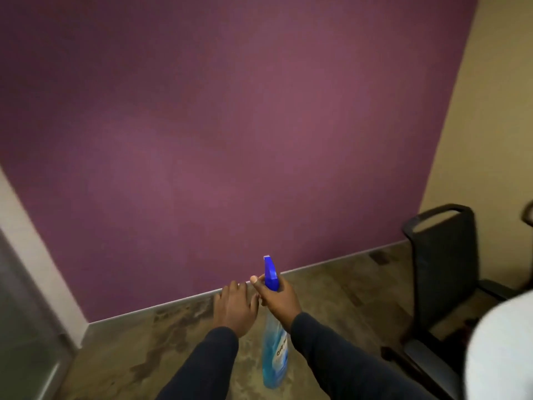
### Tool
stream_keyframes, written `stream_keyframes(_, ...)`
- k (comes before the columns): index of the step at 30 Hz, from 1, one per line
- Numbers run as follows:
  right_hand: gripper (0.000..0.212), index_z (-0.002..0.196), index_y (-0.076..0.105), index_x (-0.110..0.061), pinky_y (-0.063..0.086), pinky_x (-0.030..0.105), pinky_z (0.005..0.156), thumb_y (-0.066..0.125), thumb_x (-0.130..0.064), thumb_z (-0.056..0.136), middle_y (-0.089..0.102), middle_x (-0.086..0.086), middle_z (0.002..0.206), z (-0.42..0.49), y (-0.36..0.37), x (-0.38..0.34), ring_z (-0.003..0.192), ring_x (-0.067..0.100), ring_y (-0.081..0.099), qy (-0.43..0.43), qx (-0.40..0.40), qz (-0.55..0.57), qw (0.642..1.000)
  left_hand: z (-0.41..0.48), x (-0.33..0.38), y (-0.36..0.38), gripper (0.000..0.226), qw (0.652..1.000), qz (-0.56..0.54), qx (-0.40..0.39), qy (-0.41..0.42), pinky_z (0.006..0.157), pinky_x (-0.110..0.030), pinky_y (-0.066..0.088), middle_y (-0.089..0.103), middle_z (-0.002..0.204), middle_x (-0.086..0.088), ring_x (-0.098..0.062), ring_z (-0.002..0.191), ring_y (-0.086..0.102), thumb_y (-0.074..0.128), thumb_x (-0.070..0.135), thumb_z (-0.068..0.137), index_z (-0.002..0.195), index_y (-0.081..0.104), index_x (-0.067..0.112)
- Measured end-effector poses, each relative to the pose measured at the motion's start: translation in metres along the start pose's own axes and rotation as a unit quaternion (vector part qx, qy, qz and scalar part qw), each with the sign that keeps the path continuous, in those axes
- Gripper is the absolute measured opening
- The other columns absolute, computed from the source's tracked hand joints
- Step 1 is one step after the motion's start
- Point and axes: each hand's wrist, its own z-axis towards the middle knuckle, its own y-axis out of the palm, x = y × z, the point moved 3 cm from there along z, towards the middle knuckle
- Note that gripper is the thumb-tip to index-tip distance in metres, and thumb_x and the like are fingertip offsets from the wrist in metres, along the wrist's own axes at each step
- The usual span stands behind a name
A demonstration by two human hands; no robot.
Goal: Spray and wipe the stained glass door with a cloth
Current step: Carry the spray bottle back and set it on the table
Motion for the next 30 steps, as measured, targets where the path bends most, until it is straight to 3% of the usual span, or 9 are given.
stream_keyframes(6,0.030,0.096,0.067,-0.016,0.056,0.027,0.078,0.076,-0.044,0.088,0.066,-0.005,0.077,-0.058,-0.100,0.003,0.076,0.010,0.064,0.004,0.077,-0.003,0.997,-0.024,0.105,0.037,0.039,0.994,-0.015,-0.051,0.092,0.103,-0.034,0.040,0.058,0.127,0.002,-0.017,0.117,0.055,0.040,0.046,0.101,0.134,0.050,0.028)
stream_keyframes(10,0.035,0.098,0.066,-0.013,0.055,0.018,0.071,0.074,-0.045,0.088,0.067,-0.003,0.075,-0.103,-0.174,0.002,0.071,0.007,0.064,-0.002,0.140,-0.024,0.990,-0.044,0.180,0.069,0.045,0.987,-0.005,-0.083,0.138,0.105,-0.037,0.038,0.057,0.127,0.003,-0.018,0.119,0.054,0.044,0.046,0.099,0.141,0.047,0.031)
stream_keyframes(14,0.032,0.096,0.067,-0.021,0.058,0.025,0.078,0.074,-0.050,0.086,0.071,-0.005,0.080,-0.154,-0.252,0.010,0.075,0.006,0.068,0.012,0.200,-0.038,0.979,-0.075,0.260,0.104,0.047,0.975,-0.003,-0.120,0.187,0.104,-0.037,0.037,0.056,0.128,0.002,-0.020,0.121,0.052,0.044,0.048,0.098,0.141,0.048,0.030)
stream_keyframes(19,0.030,0.093,0.066,-0.026,0.060,0.032,0.086,0.070,-0.056,0.088,0.073,-0.005,0.089,-0.211,-0.345,0.025,0.086,0.013,0.070,0.024,0.288,-0.091,0.953,-0.118,0.355,0.147,0.042,0.956,-0.003,-0.167,0.242,0.107,-0.040,0.036,0.055,0.133,0.000,-0.022,0.125,0.050,0.044,0.046,0.097,0.134,0.052,0.028)
stream_keyframes(23,0.030,0.093,0.062,-0.031,0.057,0.027,0.079,0.065,-0.061,0.089,0.072,-0.007,0.086,-0.253,-0.412,0.039,0.081,0.013,0.069,0.044,0.344,-0.137,0.928,-0.151,0.415,0.180,0.044,0.942,-0.001,-0.181,0.281,0.109,-0.041,0.036,0.053,0.136,-0.001,-0.021,0.129,0.048,0.038,0.050,0.102,0.134,0.052,0.025)
stream_keyframes(30,0.032,0.106,0.062,-0.023,0.059,0.028,0.082,0.068,-0.051,0.091,0.070,-0.003,0.094,-0.321,-0.504,0.059,0.087,0.016,0.067,0.064,0.441,-0.136,0.885,-0.196,0.493,0.227,0.056,0.919,0.029,-0.226,0.322,0.118,-0.045,0.032,0.046,0.151,0.000,-0.022,0.138,0.045,0.033,0.061,0.101,0.145,0.044,0.027)
